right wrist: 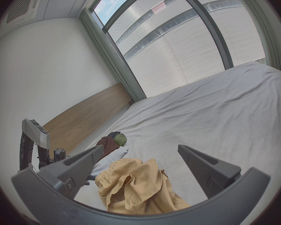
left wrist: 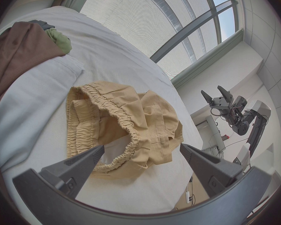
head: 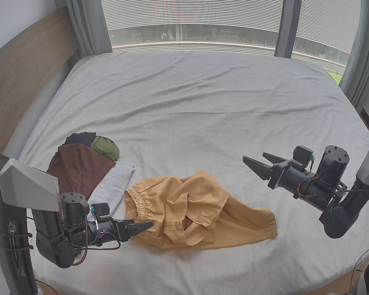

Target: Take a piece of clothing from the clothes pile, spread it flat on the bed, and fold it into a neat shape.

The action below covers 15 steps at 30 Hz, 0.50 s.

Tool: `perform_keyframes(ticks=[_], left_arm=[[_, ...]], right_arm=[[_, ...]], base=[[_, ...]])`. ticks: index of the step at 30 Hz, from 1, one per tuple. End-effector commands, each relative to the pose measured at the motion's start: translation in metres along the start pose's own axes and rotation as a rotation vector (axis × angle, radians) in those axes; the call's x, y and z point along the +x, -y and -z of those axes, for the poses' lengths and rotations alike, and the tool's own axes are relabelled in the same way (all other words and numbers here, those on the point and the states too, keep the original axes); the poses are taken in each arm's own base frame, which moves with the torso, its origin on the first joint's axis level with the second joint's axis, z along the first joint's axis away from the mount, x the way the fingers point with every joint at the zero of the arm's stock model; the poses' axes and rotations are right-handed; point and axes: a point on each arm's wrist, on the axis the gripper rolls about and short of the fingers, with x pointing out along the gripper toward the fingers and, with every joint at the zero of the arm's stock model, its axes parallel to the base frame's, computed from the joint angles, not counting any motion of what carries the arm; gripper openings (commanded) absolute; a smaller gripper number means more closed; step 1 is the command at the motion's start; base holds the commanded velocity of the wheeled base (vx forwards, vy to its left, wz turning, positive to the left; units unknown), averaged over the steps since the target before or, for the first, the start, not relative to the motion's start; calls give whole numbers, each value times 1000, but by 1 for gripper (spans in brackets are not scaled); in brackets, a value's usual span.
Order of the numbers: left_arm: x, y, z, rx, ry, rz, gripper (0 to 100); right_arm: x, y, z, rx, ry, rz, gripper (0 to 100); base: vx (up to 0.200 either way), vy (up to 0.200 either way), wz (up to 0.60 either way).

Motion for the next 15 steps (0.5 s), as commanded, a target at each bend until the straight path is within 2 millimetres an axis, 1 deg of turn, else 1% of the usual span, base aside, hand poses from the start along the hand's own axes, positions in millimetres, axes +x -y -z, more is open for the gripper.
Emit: perform_keyframes(ticks=[1, 7, 12, 15], left_arm=[[6, -2, 5, -4, -17, 6, 100], [10, 0, 7, -1, -27, 17, 100], [20, -3, 11, 3, -43, 25, 100], [22, -4, 12, 4, -45, 27, 100]], right_arm=[[2, 2, 4, 4, -12, 3, 100], [2, 2, 4, 4, -12, 5, 100], [2, 2, 4, 4, -14, 4, 100], [2, 2, 4, 4, -14, 4, 100]], base=[[0, 0, 0], [0, 0, 0], [0, 0, 0], [0, 0, 0]])
